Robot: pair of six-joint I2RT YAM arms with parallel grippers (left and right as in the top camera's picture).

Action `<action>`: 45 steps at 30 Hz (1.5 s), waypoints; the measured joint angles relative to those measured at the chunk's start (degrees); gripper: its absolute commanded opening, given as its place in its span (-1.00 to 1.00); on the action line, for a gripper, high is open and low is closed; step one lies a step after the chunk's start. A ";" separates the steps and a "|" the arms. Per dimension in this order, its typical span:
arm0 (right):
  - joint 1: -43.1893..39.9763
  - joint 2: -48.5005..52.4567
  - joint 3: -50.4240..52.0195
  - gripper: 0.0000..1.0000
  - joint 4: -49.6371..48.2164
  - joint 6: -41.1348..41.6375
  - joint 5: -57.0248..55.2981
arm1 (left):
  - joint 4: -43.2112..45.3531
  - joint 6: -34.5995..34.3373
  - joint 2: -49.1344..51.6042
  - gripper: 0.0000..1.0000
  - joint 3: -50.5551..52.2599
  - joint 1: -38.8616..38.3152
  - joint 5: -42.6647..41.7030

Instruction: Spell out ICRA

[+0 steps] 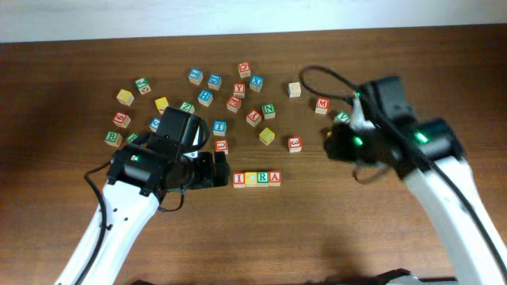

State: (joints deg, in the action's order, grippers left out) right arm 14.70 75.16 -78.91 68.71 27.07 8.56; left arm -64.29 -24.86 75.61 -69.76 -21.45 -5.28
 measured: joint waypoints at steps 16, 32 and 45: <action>0.00 -5.55 -0.04 0.97 11.56 -0.96 -5.60 | 0.00 0.00 0.00 0.99 0.02 0.00 0.00; -6.95 -31.78 34.40 0.97 -27.69 -3.80 -2.58 | -0.11 0.00 0.00 0.99 -0.09 0.00 0.00; -14.36 -61.59 60.43 0.97 -51.89 -13.64 8.09 | 0.00 0.00 -0.02 0.99 -0.09 0.00 0.00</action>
State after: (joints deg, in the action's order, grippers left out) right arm 0.34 13.56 -18.48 16.82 13.43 16.64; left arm -64.29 -24.86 75.59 -69.84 -21.45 -5.28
